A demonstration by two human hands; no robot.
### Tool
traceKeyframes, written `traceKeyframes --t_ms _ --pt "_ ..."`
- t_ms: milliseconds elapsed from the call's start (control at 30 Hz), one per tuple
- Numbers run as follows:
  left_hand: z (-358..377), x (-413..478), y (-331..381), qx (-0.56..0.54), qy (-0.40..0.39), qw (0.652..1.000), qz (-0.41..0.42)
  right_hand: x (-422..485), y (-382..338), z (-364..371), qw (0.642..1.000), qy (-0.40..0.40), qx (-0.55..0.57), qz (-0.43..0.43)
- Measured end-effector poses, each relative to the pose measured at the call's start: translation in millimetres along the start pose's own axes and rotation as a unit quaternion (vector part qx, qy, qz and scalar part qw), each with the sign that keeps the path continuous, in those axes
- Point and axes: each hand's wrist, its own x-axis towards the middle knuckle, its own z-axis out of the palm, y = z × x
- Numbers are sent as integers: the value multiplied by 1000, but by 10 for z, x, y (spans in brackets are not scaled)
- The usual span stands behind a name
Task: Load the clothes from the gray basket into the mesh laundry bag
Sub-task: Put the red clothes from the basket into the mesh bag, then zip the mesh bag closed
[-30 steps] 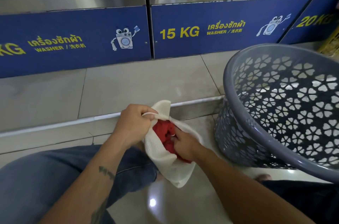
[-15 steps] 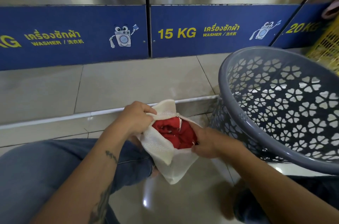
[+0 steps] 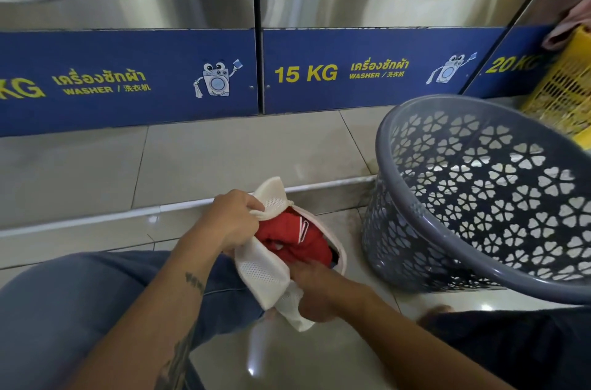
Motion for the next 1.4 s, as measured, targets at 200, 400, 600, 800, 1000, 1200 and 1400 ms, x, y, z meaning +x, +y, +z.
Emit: traceKeyframes --t_ms 200,400,600,800,1000,1200,1400 --pt "-13 2 -2 51 -67 996 -2 104 97 -490 974 122 193 14" --pt "11 27 30 88 -151 985 7 480 275 -918 940 275 198 39" --pt "123 177 7 124 -132 982 59 873 305 -708 970 199 137 4" --pt "236 334 81 81 -56 992 79 946 439 -602 959 257 119 -14" --pt "279 483 166 41 -105 993 32 829 576 -649 930 332 155 -24" --pt "369 528 170 67 -146 986 35 746 519 -742 885 279 374 8" --pt "564 522 129 114 -67 987 90 635 419 -677 874 277 398 18"
